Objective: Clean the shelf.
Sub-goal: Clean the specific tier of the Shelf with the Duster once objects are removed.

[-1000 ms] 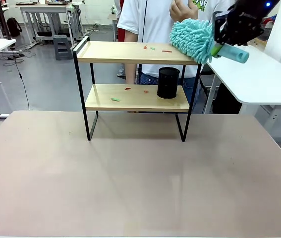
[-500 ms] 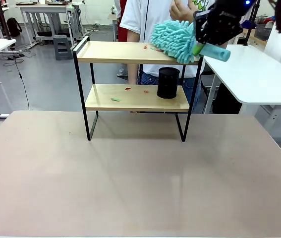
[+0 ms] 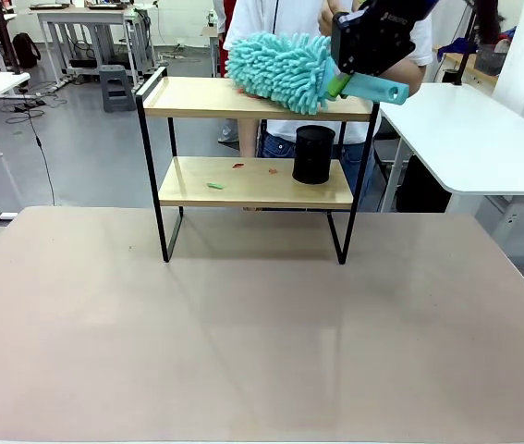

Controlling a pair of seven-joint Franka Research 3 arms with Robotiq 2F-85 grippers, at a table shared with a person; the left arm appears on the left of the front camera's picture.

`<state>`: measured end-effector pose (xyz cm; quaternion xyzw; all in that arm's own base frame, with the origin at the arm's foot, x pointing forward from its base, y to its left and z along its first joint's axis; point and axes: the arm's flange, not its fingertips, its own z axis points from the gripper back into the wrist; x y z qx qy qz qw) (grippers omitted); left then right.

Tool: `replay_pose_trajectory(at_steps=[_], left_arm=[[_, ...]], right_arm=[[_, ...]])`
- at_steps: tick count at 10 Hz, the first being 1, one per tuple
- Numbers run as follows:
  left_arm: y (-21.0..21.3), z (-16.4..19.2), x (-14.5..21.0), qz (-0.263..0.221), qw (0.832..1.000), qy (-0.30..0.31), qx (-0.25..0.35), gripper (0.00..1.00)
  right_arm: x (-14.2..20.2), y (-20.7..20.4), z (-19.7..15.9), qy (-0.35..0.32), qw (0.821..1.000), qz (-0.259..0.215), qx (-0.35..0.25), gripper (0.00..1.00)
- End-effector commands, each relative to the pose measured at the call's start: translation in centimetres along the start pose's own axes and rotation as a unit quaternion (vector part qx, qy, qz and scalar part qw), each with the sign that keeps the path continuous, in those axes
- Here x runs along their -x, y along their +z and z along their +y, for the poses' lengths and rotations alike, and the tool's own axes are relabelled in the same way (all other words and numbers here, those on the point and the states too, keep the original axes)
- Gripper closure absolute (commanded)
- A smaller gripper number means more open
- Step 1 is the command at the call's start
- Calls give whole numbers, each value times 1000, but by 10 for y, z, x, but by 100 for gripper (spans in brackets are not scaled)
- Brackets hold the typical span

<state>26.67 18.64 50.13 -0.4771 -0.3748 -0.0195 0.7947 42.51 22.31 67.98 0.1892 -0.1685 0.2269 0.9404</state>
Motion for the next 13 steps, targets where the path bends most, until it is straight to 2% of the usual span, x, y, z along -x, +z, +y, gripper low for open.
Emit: replay_pose_trajectory(at_steps=[1, 4, 5, 7, 9, 10, 11, 12, 13], left_arm=[[-2, -2, -1, -10, 1000, -11, 8, 0], [-2, -2, -1, -10, 1000, -11, 8, 0], [-2, -2, -1, -10, 1000, -11, 8, 0], [-2, -2, -1, -10, 1000, -11, 8, 0], [-2, -2, -1, -10, 1000, -11, 8, 0], [-2, -2, -1, -10, 1000, -11, 8, 0], [-2, -2, -1, -10, 1000, -11, 8, 0], [-2, -2, -1, -10, 1000, -11, 8, 0], [-2, -2, -1, -10, 1000, -11, 8, 0]], right_arm=[[17, 27, -11, 110, 987, 58, -107, 88], [55, 51, -20, 193, 956, 98, -197, 88], [68, 57, -21, 226, 940, 110, -229, 88], [77, 68, -33, 204, 951, 67, -221, 88], [83, 69, -39, 189, 957, 55, -213, 88], [90, 75, -43, 160, 970, 13, -185, 88], [77, 75, -39, 197, 955, 83, -208, 88], [95, 85, -54, 133, 971, 71, -188, 88], [119, 97, -77, 87, 978, 32, -188, 88]])
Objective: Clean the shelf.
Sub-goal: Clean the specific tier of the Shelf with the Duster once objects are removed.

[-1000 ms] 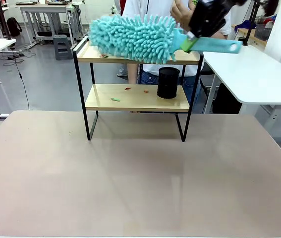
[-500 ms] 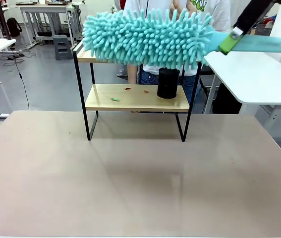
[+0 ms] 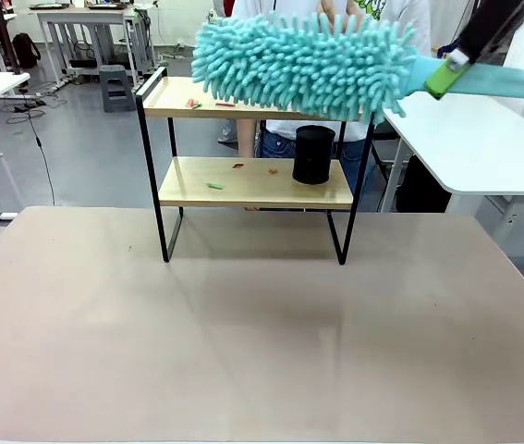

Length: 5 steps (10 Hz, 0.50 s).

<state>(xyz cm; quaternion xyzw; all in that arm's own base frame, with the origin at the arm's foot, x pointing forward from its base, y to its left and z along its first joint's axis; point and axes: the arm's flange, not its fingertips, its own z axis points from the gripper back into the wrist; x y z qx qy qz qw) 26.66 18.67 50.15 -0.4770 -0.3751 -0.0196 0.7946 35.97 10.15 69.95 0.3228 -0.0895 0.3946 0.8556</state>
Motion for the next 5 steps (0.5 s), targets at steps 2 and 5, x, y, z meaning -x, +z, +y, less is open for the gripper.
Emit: replay_pose_trajectory(at_steps=[2, 5], left_arm=[[-2, -2, -1, -9, 1000, -10, 8, 0], [-2, -2, -1, -9, 1000, -10, 8, 0]], right_arm=[[106, 29, -15, -180, 977, -110, 32, 88], [178, 30, -8, -302, 934, -177, 64, 88]])
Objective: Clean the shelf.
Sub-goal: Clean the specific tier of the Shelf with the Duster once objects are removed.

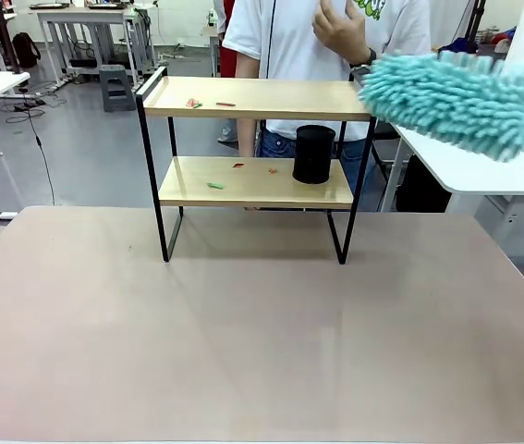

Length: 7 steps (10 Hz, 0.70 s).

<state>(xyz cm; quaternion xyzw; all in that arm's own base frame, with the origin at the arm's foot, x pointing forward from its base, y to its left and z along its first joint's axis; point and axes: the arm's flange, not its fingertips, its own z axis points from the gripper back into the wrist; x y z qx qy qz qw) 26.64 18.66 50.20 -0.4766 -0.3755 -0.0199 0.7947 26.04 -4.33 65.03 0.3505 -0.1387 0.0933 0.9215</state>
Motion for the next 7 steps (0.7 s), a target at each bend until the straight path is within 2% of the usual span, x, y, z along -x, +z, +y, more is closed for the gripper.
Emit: replay_pose_trajectory(at_steps=[1, 2, 3, 4, 6, 7], left_arm=[[-2, -1, -1, -9, 1000, -10, 9, 0], [-2, -1, -1, -9, 1000, -10, 9, 0], [-2, -1, -1, -9, 1000, -10, 9, 0], [-2, -1, -1, -9, 1000, -10, 9, 0], [-2, -1, -1, -9, 1000, -10, 9, 0], [-2, -1, -1, -9, 1000, -10, 9, 0]], right_arm=[[15, -6, 8, -51, 996, -63, 30, 88], [0, 0, 0, 0, 1000, 0, 0, 88], [0, 0, 0, 0, 1000, 0, 0, 88], [18, 2, -4, -31, 999, -31, 12, 88], [-13, 1, 24, 21, 997, -55, 48, 88], [-39, 1, 53, 68, 993, -66, 76, 88]])
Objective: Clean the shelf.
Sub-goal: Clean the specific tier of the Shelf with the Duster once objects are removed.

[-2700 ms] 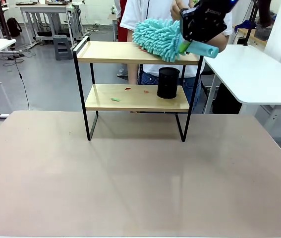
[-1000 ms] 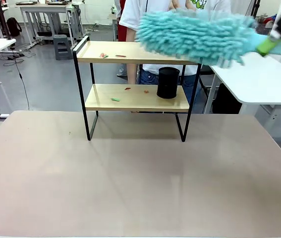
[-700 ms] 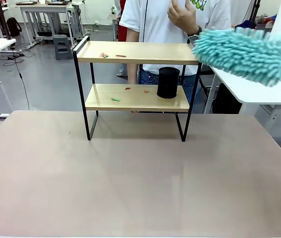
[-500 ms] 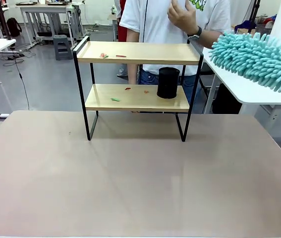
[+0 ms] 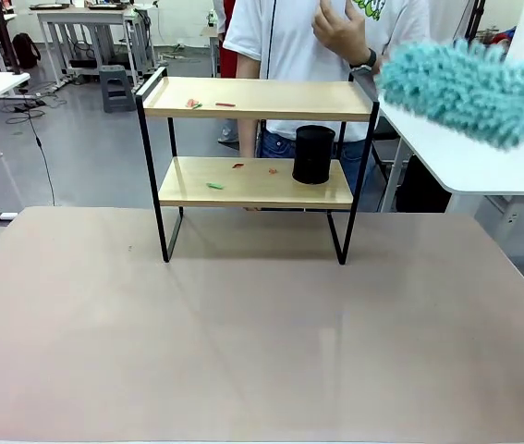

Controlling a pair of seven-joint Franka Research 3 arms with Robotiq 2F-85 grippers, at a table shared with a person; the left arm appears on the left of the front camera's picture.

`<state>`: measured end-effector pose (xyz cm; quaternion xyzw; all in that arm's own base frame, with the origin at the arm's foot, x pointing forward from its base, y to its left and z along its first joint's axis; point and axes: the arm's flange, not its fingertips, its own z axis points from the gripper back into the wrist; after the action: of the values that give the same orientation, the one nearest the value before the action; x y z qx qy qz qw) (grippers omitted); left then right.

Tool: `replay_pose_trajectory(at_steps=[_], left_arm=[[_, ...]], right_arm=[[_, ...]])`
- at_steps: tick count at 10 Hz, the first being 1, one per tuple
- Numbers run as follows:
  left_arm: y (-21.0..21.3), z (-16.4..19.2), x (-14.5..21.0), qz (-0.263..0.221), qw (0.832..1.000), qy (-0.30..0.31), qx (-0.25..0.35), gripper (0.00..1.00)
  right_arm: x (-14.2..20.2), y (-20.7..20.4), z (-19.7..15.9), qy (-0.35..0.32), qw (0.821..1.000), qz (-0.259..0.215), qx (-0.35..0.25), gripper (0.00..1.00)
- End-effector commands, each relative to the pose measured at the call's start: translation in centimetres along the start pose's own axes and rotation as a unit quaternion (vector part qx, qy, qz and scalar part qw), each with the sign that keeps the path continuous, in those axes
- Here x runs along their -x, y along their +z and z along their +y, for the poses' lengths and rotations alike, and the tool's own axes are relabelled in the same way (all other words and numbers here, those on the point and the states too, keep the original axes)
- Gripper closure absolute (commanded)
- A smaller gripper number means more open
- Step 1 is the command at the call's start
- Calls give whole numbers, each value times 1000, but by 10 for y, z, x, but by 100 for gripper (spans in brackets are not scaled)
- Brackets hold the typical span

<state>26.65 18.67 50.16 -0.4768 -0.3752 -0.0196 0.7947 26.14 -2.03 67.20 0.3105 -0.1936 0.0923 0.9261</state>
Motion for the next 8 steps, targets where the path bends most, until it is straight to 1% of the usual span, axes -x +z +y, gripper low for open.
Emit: replay_pose_trajectory(at_steps=[1, 2, 4, 6, 7, 8], left_arm=[[-2, -2, -1, -9, 1000, -10, 8, 0], [-2, -2, -1, -9, 1000, -10, 8, 0], [-2, -2, -1, -9, 1000, -10, 8, 0], [-2, -2, -1, -9, 1000, -10, 8, 0], [-2, -2, -1, -9, 1000, -10, 8, 0], [-2, -2, -1, -9, 1000, -10, 8, 0]], right_arm=[[-56, -6, 44, 71, 996, -19, 40, 88], [-83, -20, 63, 79, 995, -20, 65, 88], [-127, -63, 92, 98, 991, 2, 90, 88], [-147, -106, 106, 111, 990, 35, 85, 88], [-152, -123, 113, 113, 989, 45, 87, 88], [-154, -144, 122, 122, 986, 67, 89, 88]])
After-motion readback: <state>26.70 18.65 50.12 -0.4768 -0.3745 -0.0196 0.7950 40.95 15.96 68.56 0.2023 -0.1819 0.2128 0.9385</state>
